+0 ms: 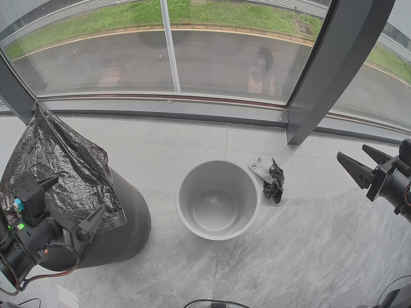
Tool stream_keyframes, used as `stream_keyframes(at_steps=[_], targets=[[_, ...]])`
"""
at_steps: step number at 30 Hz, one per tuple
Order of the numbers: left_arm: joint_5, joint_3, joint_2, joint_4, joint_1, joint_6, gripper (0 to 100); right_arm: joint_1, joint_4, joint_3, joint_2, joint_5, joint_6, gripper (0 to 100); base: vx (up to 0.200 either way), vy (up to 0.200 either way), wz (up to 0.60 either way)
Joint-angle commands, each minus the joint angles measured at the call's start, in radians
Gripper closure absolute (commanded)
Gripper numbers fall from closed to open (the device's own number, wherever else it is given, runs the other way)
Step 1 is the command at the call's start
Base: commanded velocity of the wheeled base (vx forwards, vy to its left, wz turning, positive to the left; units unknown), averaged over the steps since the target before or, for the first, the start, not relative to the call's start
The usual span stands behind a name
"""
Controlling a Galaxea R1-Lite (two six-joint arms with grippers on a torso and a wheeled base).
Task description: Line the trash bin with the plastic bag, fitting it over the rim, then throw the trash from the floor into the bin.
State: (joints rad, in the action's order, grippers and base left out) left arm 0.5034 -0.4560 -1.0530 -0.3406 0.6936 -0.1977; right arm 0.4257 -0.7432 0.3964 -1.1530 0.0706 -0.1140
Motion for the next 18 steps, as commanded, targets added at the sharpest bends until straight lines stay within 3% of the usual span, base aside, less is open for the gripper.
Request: stream_keyframes(at_steps=[1, 4, 6, 8, 12, 18], targets=[[0.112, 0.013, -0.231, -0.159, 0.159, -0.039, 0, 0.025, -0.022, -0.013, -0.070, 0.023, -0.003, 0, 0.000, 0.000, 0.00], [0.130, 0.033, -0.231, -0.155, 0.202, -0.086, 0, 0.024, -0.022, -0.011, -0.079, 0.023, -0.003, 0, 0.000, 0.000, 0.00], [0.238, 0.097, -0.200, -0.172, 0.234, -0.207, 0, 0.021, -0.024, -0.010, -0.094, 0.023, -0.003, 0, 0.000, 0.000, 0.00], [0.287, 0.100, -0.167, -0.172, 0.238, -0.281, 0, 0.021, -0.024, -0.010, -0.100, 0.023, -0.003, 0, 0.000, 0.000, 0.00], [0.300, 0.106, -0.094, -0.170, 0.219, -0.421, 0, 0.015, -0.025, -0.010, -0.114, 0.023, -0.003, 0, 0.000, 0.000, 0.00], [0.293, 0.115, -0.079, -0.173, 0.187, -0.463, 0, -0.009, -0.025, -0.007, -0.125, 0.023, -0.004, 0, 0.000, 0.000, 0.00]])
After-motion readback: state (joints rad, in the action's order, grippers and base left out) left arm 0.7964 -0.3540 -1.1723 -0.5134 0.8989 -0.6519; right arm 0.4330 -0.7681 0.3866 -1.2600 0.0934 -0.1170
